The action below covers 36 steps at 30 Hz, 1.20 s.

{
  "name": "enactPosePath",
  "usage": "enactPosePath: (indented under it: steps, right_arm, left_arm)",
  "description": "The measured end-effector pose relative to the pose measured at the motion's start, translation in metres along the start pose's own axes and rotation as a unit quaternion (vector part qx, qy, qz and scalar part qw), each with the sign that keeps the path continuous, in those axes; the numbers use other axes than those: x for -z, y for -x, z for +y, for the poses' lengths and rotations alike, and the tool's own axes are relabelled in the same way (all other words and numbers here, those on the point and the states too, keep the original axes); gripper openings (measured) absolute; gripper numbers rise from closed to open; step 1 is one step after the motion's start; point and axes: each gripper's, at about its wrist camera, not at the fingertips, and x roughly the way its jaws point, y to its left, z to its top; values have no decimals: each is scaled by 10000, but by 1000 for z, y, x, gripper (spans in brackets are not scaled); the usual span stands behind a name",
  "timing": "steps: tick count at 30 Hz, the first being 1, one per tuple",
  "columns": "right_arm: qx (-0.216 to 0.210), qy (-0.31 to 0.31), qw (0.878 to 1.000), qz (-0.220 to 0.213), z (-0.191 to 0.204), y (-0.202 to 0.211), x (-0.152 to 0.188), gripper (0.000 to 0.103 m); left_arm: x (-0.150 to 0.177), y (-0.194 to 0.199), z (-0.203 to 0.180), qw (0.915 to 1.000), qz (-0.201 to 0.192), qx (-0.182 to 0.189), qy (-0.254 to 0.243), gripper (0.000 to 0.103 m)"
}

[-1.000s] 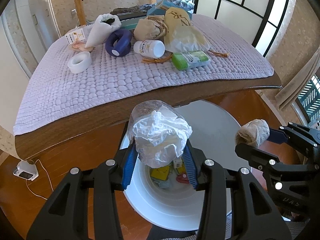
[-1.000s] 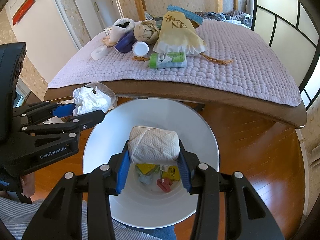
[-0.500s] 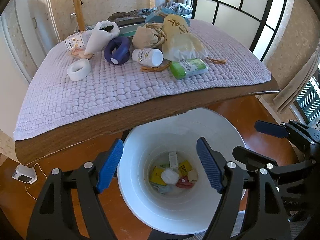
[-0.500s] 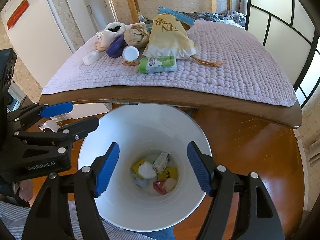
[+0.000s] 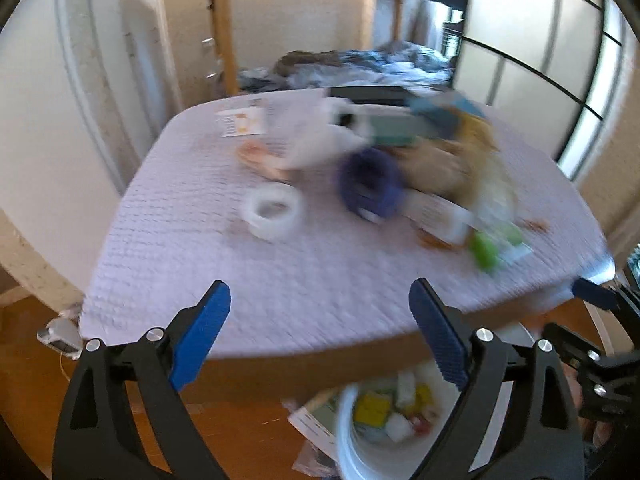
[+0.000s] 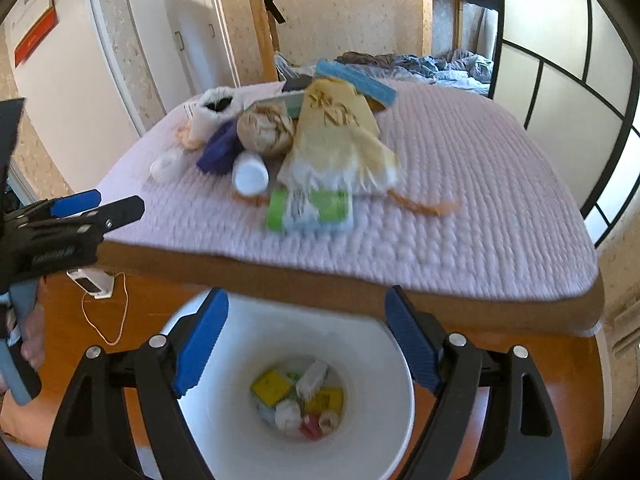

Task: Collect trash
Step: 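Move both open tools back over the remaining items on the bed, then grasp the white tape roll with left tool while right tool grasps green wipes canister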

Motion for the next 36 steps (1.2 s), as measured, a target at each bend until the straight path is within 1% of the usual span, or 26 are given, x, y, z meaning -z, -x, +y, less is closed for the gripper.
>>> enactPosePath:
  steps: [1,4,8,13,18,19,21,22,26,27,32,36]
  right_arm:
    - [-30,-32,10000,-2,0,-7,-6,79]
    - [-63,-107,9999,31,0,-23,-18,79]
    - [-17,-78,10000,42,3,-38,-26,79]
    - [110,10,9999,80,6,-52,-31,79]
    - [153,-28,9999,61,2,-59,-35,77]
    - [157,-16,9999,62,3,-61,-37,74]
    - [176,37,9998,86,3,-64,-38,66]
    - [206,89,9997,76,4,-64,-38,63]
    - [158,103,9998,40,1,-65,-36,63]
    - [139,89,9999,41,0,-64,-36,63]
    - [65,99,9999,33,-2,-58,-33,63]
    - [-3,84,10000,35,-5,-50,-28,63]
  left_arm:
    - [-8,-10,9,9999,19,-47,103,92]
    - [-23,-32,23,9995,67,-237,213,92]
    - [-33,-53,29,9991,147,-293,269,92]
    - [-38,-72,28,9989,224,-367,198,92]
    - [-39,-82,22,9988,283,-383,79,82]
    - [-40,-83,21,9989,289,-366,79,78]
    - [-42,-86,20,9991,267,-326,88,75]
    - [-42,-86,20,9991,258,-314,80,72]
    - [-41,-82,20,9995,234,-226,12,53]
    - [-41,-81,19,9995,233,-222,2,52]
    - [-40,-78,22,9996,208,-154,90,51]
    - [-37,-68,23,9998,145,-90,133,51]
